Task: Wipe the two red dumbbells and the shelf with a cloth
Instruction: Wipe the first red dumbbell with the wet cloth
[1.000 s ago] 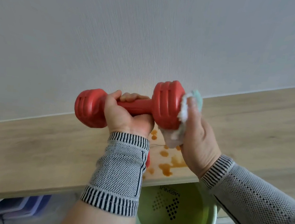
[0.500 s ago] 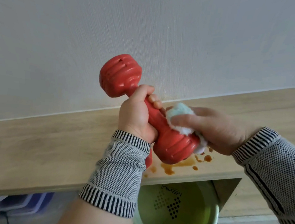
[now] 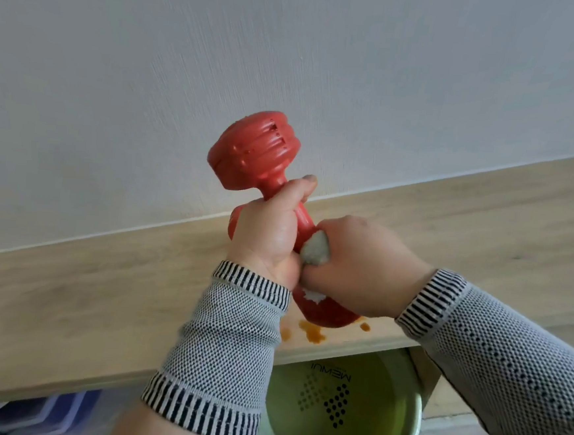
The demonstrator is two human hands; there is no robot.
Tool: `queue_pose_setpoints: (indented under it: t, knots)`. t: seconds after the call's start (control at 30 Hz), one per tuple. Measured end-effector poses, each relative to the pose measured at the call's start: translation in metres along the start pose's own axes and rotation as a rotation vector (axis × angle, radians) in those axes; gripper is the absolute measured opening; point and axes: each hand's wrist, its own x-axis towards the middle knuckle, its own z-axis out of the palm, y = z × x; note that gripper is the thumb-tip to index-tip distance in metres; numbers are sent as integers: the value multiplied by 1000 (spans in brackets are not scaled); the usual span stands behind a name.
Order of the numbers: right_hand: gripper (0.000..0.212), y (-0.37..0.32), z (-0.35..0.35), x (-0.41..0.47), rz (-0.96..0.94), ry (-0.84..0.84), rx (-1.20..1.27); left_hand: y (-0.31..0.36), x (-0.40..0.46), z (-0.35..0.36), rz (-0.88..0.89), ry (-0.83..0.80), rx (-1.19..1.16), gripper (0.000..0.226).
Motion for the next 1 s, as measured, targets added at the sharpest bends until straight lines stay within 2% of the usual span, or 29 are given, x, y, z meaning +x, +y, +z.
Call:
queue_pose_setpoints:
  t: [0.1, 0.3, 0.47, 0.6, 0.73, 0.87, 0.93, 1.0]
  knots:
    - [20, 6, 3, 1, 41, -10, 89, -4, 0, 0, -43, -35, 56, 16]
    - [18, 23, 11, 6, 223, -41, 557, -3, 8, -6, -155, -180, 178, 8]
    - [16, 36, 7, 8, 383, -11, 992, -9, 11, -15, -75, -72, 348, 18]
    - [15, 42, -5, 8, 419, 3, 1314, -11, 9, -22, -151, -135, 449, 23]
    - [18, 47, -14, 9, 354, -1, 1375, -9, 10, -25, -218, -261, 401, 22]
    - [34, 53, -17, 9, 302, -60, 1361, -7, 11, -25, -139, -253, 419, 19]
    - [34, 53, -17, 8, 278, -115, 1345, -9, 14, -26, -89, -224, 483, 21]
    - [26, 52, -17, 6, 272, -151, 1291, -11, 15, -28, -35, -207, 563, 20]
